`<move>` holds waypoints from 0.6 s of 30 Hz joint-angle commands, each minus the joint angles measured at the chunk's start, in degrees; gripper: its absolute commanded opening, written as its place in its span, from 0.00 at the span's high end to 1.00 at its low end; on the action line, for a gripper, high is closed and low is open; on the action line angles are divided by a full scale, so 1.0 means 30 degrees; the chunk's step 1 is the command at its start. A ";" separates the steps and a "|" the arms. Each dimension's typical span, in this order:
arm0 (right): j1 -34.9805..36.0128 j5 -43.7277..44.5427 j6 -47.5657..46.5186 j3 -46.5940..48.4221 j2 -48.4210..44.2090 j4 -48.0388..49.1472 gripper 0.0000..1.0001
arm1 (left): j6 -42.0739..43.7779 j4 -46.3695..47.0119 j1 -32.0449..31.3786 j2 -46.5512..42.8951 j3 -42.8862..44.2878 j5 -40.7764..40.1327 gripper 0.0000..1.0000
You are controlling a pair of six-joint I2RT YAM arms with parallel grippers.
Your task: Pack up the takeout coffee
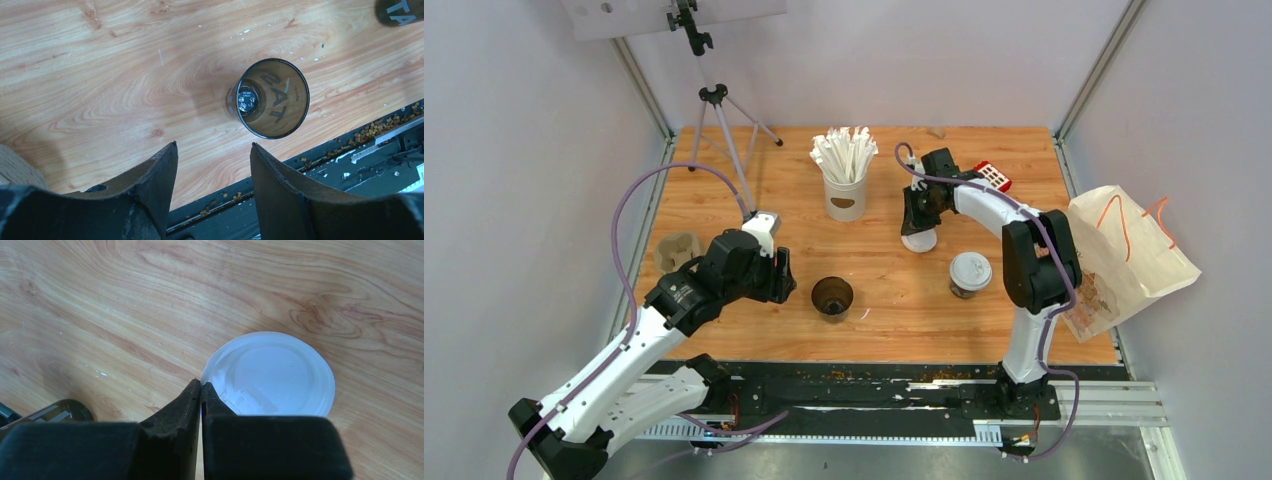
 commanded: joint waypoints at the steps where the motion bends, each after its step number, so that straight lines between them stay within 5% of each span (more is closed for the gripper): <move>1: -0.0114 -0.0905 -0.0155 -0.0002 0.0177 0.0850 0.97 | -0.0019 0.0222 -0.0058 0.0026 0.0775 -0.0026 0.37; 18: -0.0299 -0.1313 -0.0336 0.0479 0.0716 0.0703 1.00 | 0.0168 0.0303 -0.0065 0.0140 0.0714 -0.0036 0.35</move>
